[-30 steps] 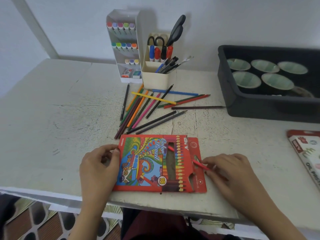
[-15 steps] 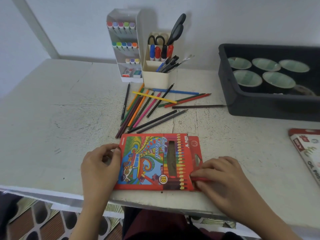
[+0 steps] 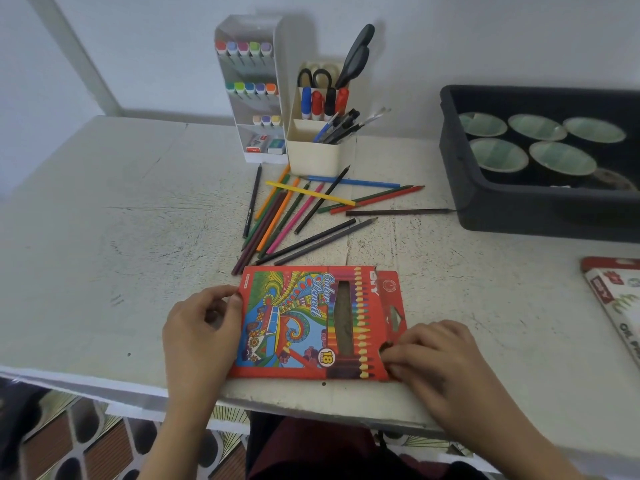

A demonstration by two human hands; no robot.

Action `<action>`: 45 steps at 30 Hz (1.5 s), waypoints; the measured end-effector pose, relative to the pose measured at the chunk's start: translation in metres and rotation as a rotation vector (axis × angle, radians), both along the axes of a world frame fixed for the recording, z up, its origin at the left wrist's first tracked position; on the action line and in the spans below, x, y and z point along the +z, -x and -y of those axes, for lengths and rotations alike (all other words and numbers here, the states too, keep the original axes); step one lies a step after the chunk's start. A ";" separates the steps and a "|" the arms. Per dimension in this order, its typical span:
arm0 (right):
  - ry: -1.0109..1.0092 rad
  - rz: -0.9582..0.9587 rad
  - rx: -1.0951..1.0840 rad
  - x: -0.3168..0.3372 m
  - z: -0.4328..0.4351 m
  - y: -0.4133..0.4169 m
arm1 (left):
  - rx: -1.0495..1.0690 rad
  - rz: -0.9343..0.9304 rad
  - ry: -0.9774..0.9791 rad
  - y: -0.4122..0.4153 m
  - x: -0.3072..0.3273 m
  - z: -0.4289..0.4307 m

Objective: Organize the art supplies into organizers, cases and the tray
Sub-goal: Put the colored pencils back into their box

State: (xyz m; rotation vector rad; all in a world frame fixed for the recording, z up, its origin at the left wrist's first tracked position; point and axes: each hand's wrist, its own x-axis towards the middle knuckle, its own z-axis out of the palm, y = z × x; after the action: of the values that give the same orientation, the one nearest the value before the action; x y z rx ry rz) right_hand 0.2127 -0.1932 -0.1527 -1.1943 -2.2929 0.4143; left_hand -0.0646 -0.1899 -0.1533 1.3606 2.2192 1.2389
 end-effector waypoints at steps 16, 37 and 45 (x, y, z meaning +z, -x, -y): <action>0.062 -0.046 -0.034 -0.002 -0.001 -0.006 | -0.005 -0.022 0.003 -0.003 0.002 0.000; -0.058 0.330 -0.053 0.022 -0.122 0.018 | 0.028 -0.002 0.019 -0.004 0.003 -0.001; -0.112 0.375 -0.115 0.025 -0.143 0.032 | 0.034 -0.007 0.032 -0.004 0.006 -0.001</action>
State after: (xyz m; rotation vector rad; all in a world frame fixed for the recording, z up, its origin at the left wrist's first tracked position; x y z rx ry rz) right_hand 0.1807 -0.0507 -0.1279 -1.4354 -2.5002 0.0163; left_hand -0.0609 -0.1885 -0.1476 1.3226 2.2655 1.2059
